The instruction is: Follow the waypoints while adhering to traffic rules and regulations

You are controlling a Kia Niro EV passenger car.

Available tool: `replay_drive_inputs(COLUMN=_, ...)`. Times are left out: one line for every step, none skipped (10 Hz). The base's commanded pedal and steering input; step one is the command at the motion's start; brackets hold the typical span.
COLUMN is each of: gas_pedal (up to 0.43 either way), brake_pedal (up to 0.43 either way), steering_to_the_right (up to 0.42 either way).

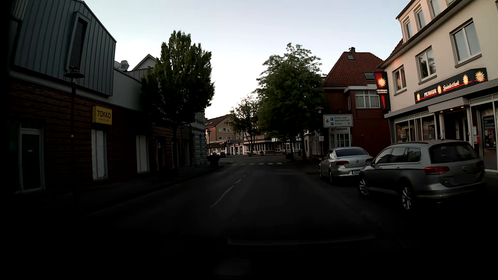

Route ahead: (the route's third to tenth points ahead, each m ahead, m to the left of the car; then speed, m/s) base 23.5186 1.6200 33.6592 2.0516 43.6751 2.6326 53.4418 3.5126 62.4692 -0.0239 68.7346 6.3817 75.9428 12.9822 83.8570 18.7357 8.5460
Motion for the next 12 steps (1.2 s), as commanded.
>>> replay_drive_inputs(gas_pedal=0.110, brake_pedal=0.006, steering_to_the_right=0.004)
replay_drive_inputs(gas_pedal=0.110, brake_pedal=0.006, steering_to_the_right=0.003)
replay_drive_inputs(gas_pedal=0.110, brake_pedal=0.000, steering_to_the_right=0.002)
replay_drive_inputs(gas_pedal=0.110, brake_pedal=0.006, steering_to_the_right=0.000)
replay_drive_inputs(gas_pedal=0.110, brake_pedal=0.006, steering_to_the_right=0.000)
replay_drive_inputs(gas_pedal=0.110, brake_pedal=0.006, steering_to_the_right=0.000)
replay_drive_inputs(gas_pedal=0.110, brake_pedal=0.000, steering_to_the_right=0.000)
replay_drive_inputs(gas_pedal=0.079, brake_pedal=0.006, steering_to_the_right=0.000)
replay_drive_inputs(gas_pedal=0.000, brake_pedal=0.006, steering_to_the_right=0.000)
replay_drive_inputs(gas_pedal=0.000, brake_pedal=0.006, steering_to_the_right=0.000)
replay_drive_inputs(gas_pedal=0.000, brake_pedal=0.006, steering_to_the_right=0.000)
replay_drive_inputs(gas_pedal=0.000, brake_pedal=0.006, steering_to_the_right=0.000)
